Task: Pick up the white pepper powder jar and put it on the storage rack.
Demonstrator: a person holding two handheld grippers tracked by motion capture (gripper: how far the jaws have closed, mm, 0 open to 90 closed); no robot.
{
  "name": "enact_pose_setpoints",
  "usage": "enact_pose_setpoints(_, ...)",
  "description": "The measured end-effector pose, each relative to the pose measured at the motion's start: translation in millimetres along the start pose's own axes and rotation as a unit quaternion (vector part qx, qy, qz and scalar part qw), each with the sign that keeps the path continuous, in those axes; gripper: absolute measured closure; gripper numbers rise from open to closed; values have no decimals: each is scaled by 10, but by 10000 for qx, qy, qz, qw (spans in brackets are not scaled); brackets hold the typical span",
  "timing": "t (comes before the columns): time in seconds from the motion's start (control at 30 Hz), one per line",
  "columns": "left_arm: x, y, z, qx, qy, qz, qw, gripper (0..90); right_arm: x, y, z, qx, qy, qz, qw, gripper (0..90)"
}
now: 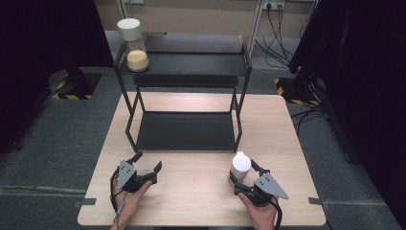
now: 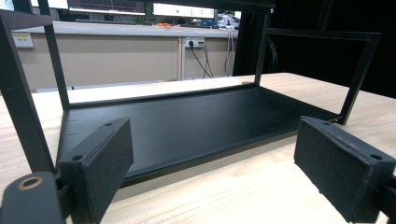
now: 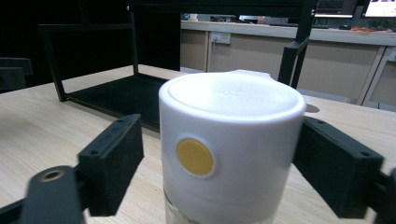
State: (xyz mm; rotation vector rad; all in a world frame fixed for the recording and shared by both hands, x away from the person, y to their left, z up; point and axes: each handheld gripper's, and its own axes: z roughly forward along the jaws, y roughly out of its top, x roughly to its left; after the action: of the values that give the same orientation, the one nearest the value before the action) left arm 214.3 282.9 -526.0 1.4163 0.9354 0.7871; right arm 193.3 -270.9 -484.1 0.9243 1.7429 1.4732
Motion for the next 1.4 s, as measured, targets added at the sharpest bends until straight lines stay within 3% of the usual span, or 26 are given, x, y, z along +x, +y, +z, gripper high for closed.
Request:
enact_pose_setpoints(0.27, -4, 1, 2, 2, 0, 13, 10000, 112, 16, 22, 65, 123, -89, -31, 9999, 300)
enact_pose_setpoints(0.53, -9, 1, 2, 2, 6, 35, 10000, 113, 33, 54, 64, 148, -89, -56, 9998, 307)
enact_pose_setpoints(0.97, -11, 4, 4, 12, 8, 32, 10000, 113, 24, 368, 40, -430, -18, 16, 9991, 308)
enact_pose_setpoints(1.4, -14, 10, 8, 27, 14, 30, 10000, 113, -12, 731, 138, -739, -20, -94, 9972, 308)
